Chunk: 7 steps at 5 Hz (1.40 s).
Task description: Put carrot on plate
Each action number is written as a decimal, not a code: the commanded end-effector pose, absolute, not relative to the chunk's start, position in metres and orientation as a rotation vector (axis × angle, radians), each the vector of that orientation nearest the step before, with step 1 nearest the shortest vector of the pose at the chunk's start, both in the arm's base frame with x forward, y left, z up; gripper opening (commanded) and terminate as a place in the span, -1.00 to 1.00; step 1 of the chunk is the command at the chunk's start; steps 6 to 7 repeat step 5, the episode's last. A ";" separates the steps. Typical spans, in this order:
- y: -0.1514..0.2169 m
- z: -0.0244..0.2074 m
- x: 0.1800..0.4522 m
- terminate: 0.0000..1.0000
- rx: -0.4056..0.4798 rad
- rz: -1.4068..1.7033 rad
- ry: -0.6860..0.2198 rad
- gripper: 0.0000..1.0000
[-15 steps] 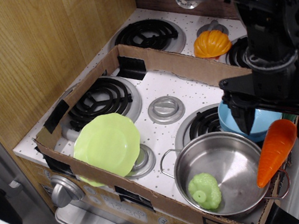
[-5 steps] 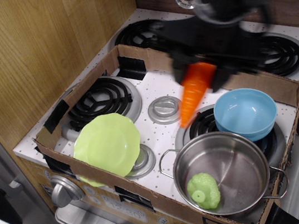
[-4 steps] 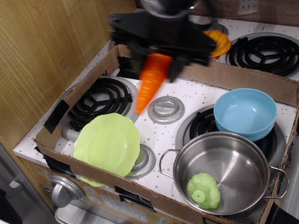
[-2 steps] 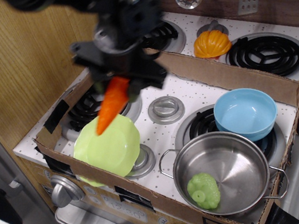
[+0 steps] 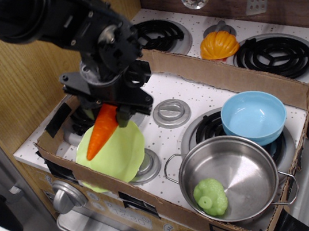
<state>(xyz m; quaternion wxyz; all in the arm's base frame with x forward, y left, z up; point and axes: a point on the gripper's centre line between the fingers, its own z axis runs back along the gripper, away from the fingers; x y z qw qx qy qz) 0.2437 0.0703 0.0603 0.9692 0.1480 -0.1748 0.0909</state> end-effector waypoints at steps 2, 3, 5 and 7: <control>0.080 0.040 0.257 -1.00 0.234 0.242 -0.415 1.00; 0.076 0.056 0.256 -1.00 0.282 0.233 -0.430 1.00; 0.023 0.124 0.256 1.00 0.454 0.285 -0.370 1.00; 0.023 0.124 0.256 1.00 0.454 0.285 -0.370 1.00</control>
